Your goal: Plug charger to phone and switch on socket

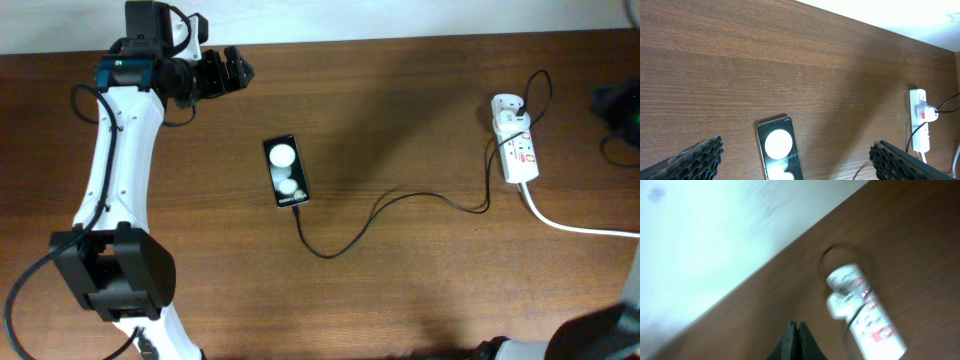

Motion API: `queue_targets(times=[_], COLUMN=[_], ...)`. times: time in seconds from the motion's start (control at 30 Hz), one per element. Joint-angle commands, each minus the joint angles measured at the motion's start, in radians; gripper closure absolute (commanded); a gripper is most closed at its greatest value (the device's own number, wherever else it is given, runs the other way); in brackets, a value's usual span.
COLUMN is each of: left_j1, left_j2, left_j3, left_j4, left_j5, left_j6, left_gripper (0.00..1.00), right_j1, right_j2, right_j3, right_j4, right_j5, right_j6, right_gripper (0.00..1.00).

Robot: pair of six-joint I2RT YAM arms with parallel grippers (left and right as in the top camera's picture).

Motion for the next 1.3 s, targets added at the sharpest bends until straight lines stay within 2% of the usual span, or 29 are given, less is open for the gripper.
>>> queue_targets(times=[0.0,0.1,0.33,0.37,0.4,0.43,0.53,0.87,1.0,1.1,1.27], left_j1=[0.004,0.004,0.004,0.004,0.004,0.004,0.004,0.004,0.004,0.004,0.004], left_j2=[-0.009,-0.009,-0.009,-0.009,-0.009,-0.009,-0.009,-0.009,-0.009,-0.009,-0.009], left_j3=[0.008,0.008,0.008,0.008,0.008,0.008,0.008,0.008,0.008,0.008,0.008], left_j4=[0.002,0.002,0.002,0.002,0.002,0.002,0.002,0.002,0.002,0.002,0.002], left_j5=[-0.004,-0.004,-0.004,-0.004,-0.004,-0.004,-0.004,-0.004,-0.004,-0.004,-0.004], left_j6=[0.013,0.013,0.013,0.013,0.013,0.013,0.013,0.013,0.013,0.013,0.013], left_gripper=[0.01,0.01,0.01,0.01,0.01,0.01,0.01,0.01,0.01,0.01,0.01], right_j1=[0.121,0.195,0.202,0.202,0.202,0.202,0.202,0.202,0.313,0.441,0.537], right_j2=[-0.125,-0.216,-0.516,-0.551,-0.576,-0.611,-0.665,-0.665,-0.761,-0.917,-1.104], right_j3=[-0.002,-0.002,-0.003,-0.003,-0.003,-0.003,-0.003,-0.021,-0.201,-0.46,-0.762], right_j4=[-0.141,-0.337,-0.621,-0.652,-0.677,-0.723,-0.769,-0.761,-0.457,-0.134,0.123], right_j5=[-0.018,-0.018,0.037,0.057,0.066,0.073,0.073,0.08,0.172,0.304,0.443], right_j6=[-0.218,-0.348,-0.445,-0.444,-0.444,-0.443,-0.444,-0.447,-0.445,-0.443,-0.436], right_gripper=[0.96,0.96,0.96,0.93,0.84,0.0,0.01,0.01,0.02,0.01,0.01])
